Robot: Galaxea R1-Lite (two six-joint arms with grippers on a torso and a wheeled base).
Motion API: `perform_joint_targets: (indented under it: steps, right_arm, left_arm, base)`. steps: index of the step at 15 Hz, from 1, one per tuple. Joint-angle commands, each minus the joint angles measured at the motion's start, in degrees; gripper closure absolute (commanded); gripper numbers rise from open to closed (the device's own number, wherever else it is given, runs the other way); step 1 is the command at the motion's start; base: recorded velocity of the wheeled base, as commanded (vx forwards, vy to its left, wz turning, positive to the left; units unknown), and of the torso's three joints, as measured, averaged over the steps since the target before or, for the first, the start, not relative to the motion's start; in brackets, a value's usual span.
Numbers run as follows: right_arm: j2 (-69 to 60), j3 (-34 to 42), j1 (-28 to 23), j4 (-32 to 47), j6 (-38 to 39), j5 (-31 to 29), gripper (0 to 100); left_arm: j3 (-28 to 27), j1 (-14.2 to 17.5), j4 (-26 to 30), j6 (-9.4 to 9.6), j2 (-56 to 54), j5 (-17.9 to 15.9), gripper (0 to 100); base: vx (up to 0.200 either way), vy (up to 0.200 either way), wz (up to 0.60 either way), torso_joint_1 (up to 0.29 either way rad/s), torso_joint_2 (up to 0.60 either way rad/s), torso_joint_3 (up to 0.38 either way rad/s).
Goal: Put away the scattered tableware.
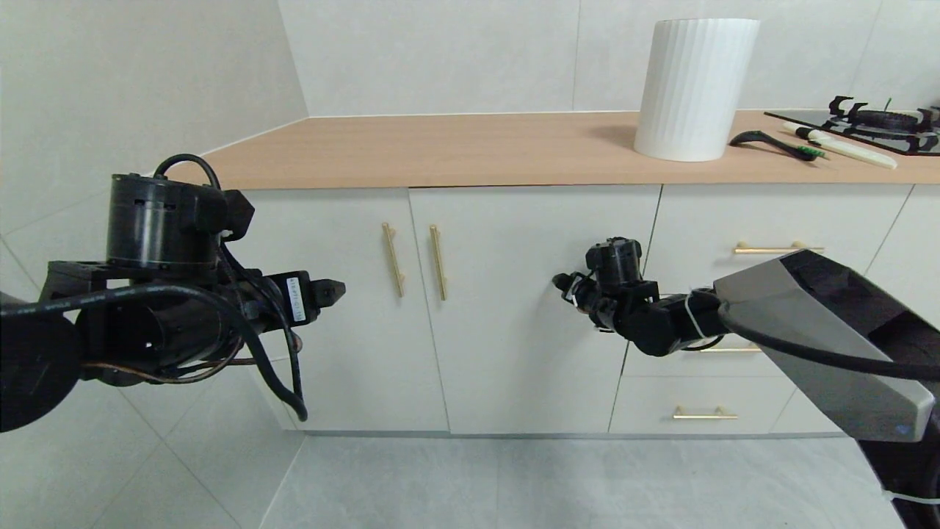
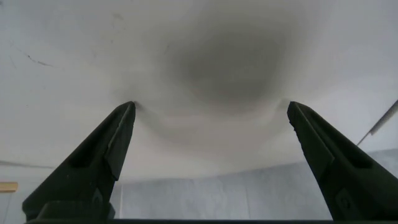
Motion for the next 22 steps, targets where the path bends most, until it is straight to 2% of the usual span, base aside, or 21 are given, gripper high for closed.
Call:
perform_joint_targets:
  steps: [1, 7, 9, 11, 12, 13, 14, 15, 16, 18, 20, 22]
  right_arm:
    - [1.6, -1.8, -0.7, -0.1, 0.2, -0.9, 0]
    - [-1.2, -0.3, -0.6, 0.3, 0.7, -1.4, 0]
    - [-15.1, 10.9, 0.7, 0.0, 0.6, -3.0, 0]
    - [-24.7, 16.9, 0.6, 0.1, -0.4, -3.8, 0]
    - [-34.5, 24.4, 0.0, 0.2, -3.6, -4.9, 0]
    - [-43.3, 35.4, 0.0, -0.1, -4.9, -7.4, 0]
    - [-47.0, 40.0, 0.0, -0.2, -5.1, -8.5, 0]
    - [-57.5, 52.1, -0.1, -1.6, -5.6, -9.3, 0]
    - [-66.5, 60.6, -2.9, -2.5, -9.0, -9.3, 0]
    - [-80.0, 70.7, -9.5, -3.0, -17.6, -9.2, 0]
    - [-97.6, 78.9, -16.3, -2.6, -26.4, -3.2, 0]
    - [-109.0, 81.6, -17.2, 0.3, -31.2, 0.1, 0]
  left_arm:
    - [0.0, 0.0, 0.0, -0.03, 0.3, 0.0, 0]
    - [-0.1, 0.0, -0.1, -0.03, 1.0, 0.0, 0]
    - [-0.2, 0.0, -0.3, 0.06, -1.3, 0.2, 0]
    - [0.4, 0.0, -0.1, 0.06, -5.3, 1.8, 0]
    - [3.7, 0.0, 0.3, 0.59, -10.4, 3.2, 0]
    - [8.4, 0.0, 0.5, 1.82, -16.6, 4.0, 0]
    - [10.5, 0.0, 0.5, 2.08, -19.2, 4.3, 0]
    - [16.7, 0.0, 0.5, 2.87, -27.2, 4.9, 0]
    - [21.1, 0.0, 0.6, 3.66, -34.1, 5.0, 0]
    - [25.9, 0.0, 2.0, 4.54, -44.3, 5.8, 0]
    - [28.0, 0.0, 11.4, 5.95, -56.9, 7.0, 0]
    - [28.7, 0.0, 17.9, 8.5, -65.8, 6.9, 0]
  base:
    - [0.0, 0.0, 0.0, 0.0, 0.0, 0.0]
    - [0.0, 0.0, 0.0, 0.0, 0.0, 0.0]
    - [0.0, 0.0, 0.0, 0.0, 0.0, 0.0]
    - [0.0, 0.0, 0.0, 0.0, 0.0, 0.0]
    - [0.0, 0.0, 0.0, 0.0, 0.0, 0.0]
    - [0.0, 0.0, 0.0, 0.0, 0.0, 0.0]
    - [0.0, 0.0, 0.0, 0.0, 0.0, 0.0]
    - [0.0, 0.0, 0.0, 0.0, 0.0, 0.0]
    - [0.0, 0.0, 0.0, 0.0, 0.0, 0.0]
    - [0.0, 0.0, 0.0, 0.0, 0.0, 0.0]
    - [0.0, 0.0, 0.0, 0.0, 0.0, 0.0]
    - [0.0, 0.0, 0.0, 0.0, 0.0, 0.0]
